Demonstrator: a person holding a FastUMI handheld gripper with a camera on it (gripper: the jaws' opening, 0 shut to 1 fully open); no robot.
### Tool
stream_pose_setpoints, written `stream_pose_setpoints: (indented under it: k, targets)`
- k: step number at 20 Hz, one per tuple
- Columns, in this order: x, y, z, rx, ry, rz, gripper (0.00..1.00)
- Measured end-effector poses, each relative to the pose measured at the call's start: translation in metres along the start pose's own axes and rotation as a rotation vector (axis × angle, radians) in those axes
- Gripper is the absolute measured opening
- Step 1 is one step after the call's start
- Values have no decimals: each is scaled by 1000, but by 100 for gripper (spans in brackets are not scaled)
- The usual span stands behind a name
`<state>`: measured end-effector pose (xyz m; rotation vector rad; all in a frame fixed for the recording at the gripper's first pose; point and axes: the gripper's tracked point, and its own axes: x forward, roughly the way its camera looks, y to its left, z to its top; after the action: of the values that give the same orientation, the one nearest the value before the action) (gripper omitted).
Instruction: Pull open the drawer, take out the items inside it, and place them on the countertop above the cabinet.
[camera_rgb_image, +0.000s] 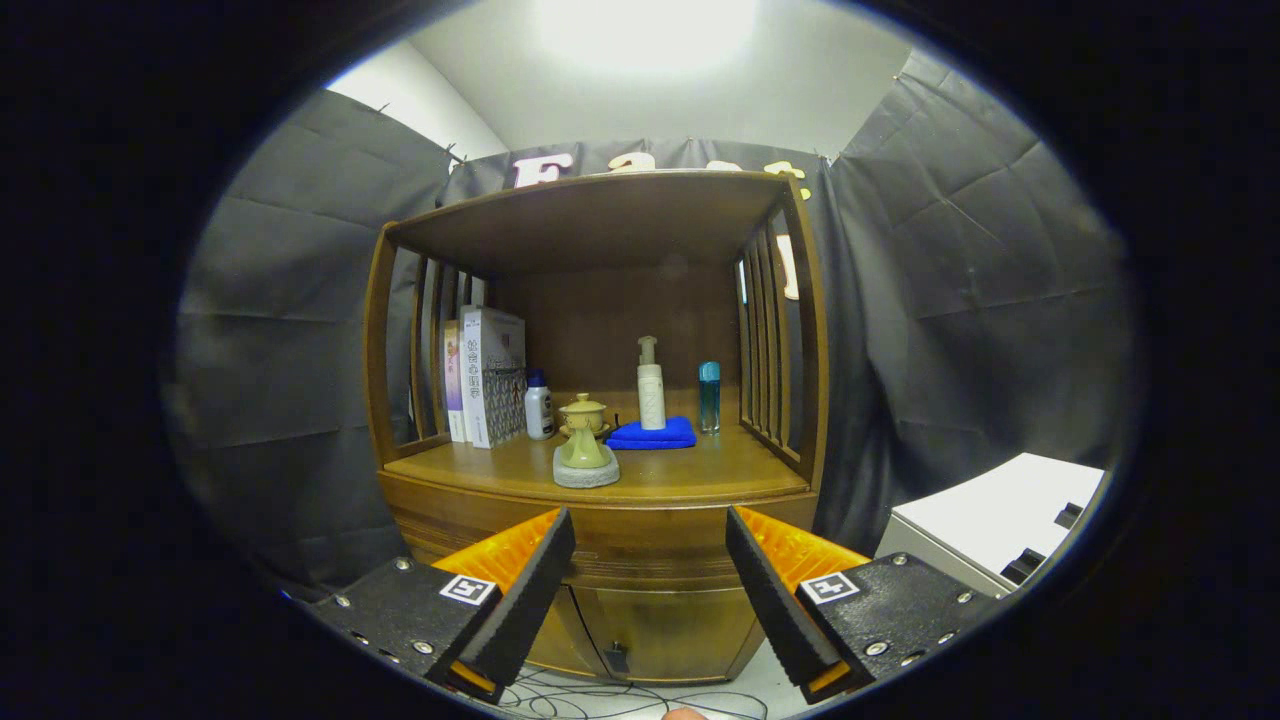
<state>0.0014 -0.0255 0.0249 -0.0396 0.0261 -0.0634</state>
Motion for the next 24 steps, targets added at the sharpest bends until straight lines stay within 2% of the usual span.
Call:
stream_pose_setpoints:
  k: [10, 24]
  targets:
    - [-19, 20, 2, -22, -29, 41, 94]
    - [-21, 19, 4, 4, -32, 42, 95]
